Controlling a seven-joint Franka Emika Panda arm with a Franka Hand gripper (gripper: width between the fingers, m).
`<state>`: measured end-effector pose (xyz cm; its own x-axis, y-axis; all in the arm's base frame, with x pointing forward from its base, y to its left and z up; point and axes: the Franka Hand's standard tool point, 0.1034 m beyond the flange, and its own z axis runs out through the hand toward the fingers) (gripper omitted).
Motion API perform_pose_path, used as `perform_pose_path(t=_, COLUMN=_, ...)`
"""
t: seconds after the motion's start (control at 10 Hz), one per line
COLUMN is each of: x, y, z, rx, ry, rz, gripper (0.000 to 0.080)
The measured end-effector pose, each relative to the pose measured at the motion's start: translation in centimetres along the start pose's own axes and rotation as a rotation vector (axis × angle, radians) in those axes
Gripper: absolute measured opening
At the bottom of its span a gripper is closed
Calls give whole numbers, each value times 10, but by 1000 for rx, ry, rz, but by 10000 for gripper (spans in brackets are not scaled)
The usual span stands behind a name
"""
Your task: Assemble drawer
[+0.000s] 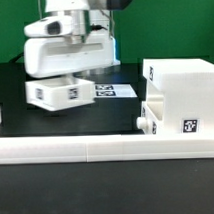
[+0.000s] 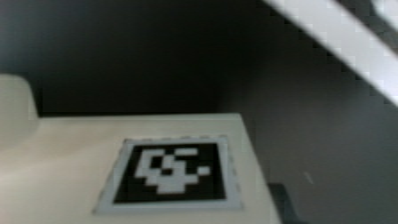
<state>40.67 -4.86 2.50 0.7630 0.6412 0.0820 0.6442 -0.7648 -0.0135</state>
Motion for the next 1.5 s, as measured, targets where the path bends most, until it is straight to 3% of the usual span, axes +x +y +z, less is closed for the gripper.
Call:
perform_pose_path(t=0.1, x=9, y=11, z=-4, rx=26, ry=-15, rz=-9, gripper=42)
perform_pose_path(t=0.2, x=21, y=20, z=-10, rx=36, ry=-20, rz=-36, gripper=42)
perform_pose_path(t=0.3, x=32, y=29, z=-16, rx=44, ry=-24, rz=-66, gripper=42)
perform_pose_path(t=0.4, x=44, y=36, z=-21, rx=30, ry=-17, rz=-95, gripper=42)
perform_pose_path(t=0.5, x=49, y=35, z=-23, rx=45, ry=-33, rz=-115, gripper=42)
perform_pose_path(t=0.7, x=47, y=35, z=-21, rx=48, ry=-34, rz=-129, gripper=42)
perform_pose_path(t=0.8, x=40, y=37, z=-19, rx=54, ry=-36, rz=-239, gripper=42)
perform_pose_path(t=0.9, x=23, y=44, z=-15, rx=69, ry=-37, rz=-393, gripper=42)
perform_pose_path(t=1.0, x=23, y=51, z=-17, rx=68, ry=-41, rz=-484, gripper=42)
perform_pose_path(t=1.3, x=44, y=71, z=-25, rx=60, ry=-61, rz=-740, gripper=42)
perform_pose_path(t=1.5, x=42, y=69, z=-24, rx=65, ry=-62, rz=-762, gripper=42)
